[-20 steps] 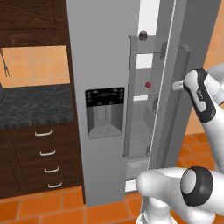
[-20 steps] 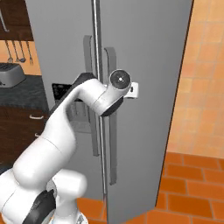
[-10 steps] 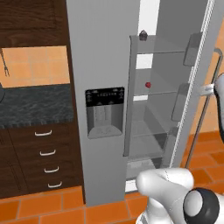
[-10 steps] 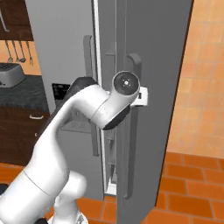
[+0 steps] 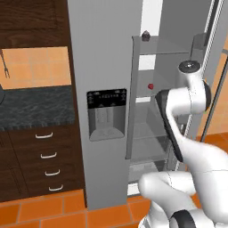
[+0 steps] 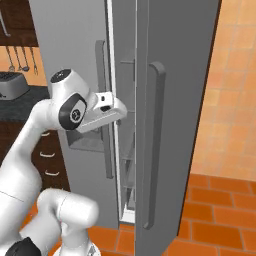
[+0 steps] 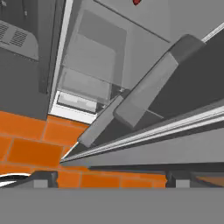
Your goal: Take the strawberry from the fridge and place it on top of the pancake, located on the dining counter.
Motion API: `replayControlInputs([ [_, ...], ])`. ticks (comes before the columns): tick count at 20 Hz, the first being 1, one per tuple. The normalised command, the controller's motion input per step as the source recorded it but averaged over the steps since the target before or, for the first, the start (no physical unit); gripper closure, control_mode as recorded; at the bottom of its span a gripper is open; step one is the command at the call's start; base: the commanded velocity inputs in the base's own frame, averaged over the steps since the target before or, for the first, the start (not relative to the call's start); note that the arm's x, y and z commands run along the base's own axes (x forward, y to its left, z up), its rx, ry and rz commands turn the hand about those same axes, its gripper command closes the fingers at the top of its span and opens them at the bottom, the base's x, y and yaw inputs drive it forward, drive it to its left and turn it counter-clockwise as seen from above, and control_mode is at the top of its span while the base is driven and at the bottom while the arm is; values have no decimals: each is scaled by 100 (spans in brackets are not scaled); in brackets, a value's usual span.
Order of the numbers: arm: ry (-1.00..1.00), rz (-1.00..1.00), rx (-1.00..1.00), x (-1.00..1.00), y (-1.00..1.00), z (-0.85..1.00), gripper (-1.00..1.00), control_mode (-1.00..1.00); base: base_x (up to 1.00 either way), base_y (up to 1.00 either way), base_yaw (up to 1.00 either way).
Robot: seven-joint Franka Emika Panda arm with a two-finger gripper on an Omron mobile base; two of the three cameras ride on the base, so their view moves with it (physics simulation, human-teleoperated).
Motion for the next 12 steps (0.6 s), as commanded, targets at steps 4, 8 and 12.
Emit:
replayControlInputs([
  [4, 44, -25, -38, 82, 45, -63, -100, -100, 0, 0, 0],
  [8, 22, -13, -26, 51, -31, -48, -100, -100, 0, 0, 0],
  [12, 1, -1, -3, 37, -70, -31, -100, -100, 0, 0, 0],
])
